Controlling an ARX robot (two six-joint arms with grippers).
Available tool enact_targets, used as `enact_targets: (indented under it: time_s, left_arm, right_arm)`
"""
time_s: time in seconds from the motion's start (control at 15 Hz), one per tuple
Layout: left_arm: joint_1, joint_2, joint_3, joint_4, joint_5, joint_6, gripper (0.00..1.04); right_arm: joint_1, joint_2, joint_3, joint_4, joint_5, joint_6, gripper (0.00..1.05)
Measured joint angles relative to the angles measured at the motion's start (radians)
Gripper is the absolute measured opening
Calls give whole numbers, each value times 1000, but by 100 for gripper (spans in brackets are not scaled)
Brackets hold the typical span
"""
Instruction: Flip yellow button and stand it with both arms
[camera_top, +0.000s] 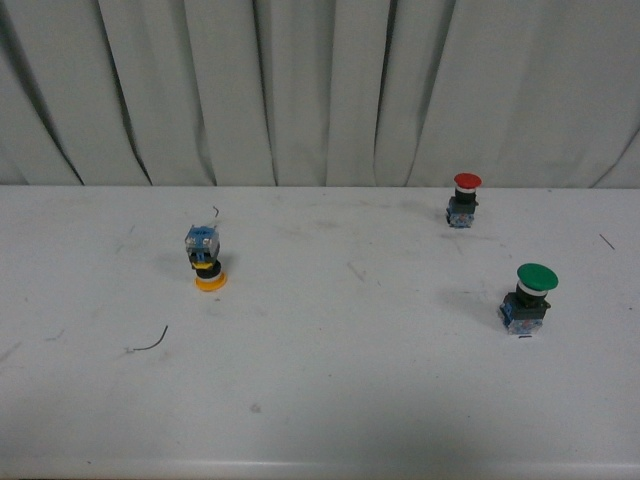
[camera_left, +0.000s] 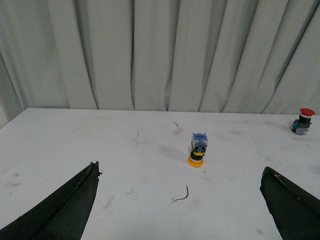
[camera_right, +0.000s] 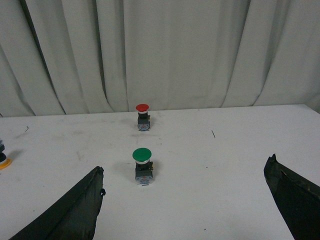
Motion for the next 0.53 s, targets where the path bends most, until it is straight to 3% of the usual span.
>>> enact_targets:
  time_s: [0.53]
  left_arm:
    - [0,0,0,0,0,0,98]
  right_arm:
    - [0,0,0,0,0,0,98]
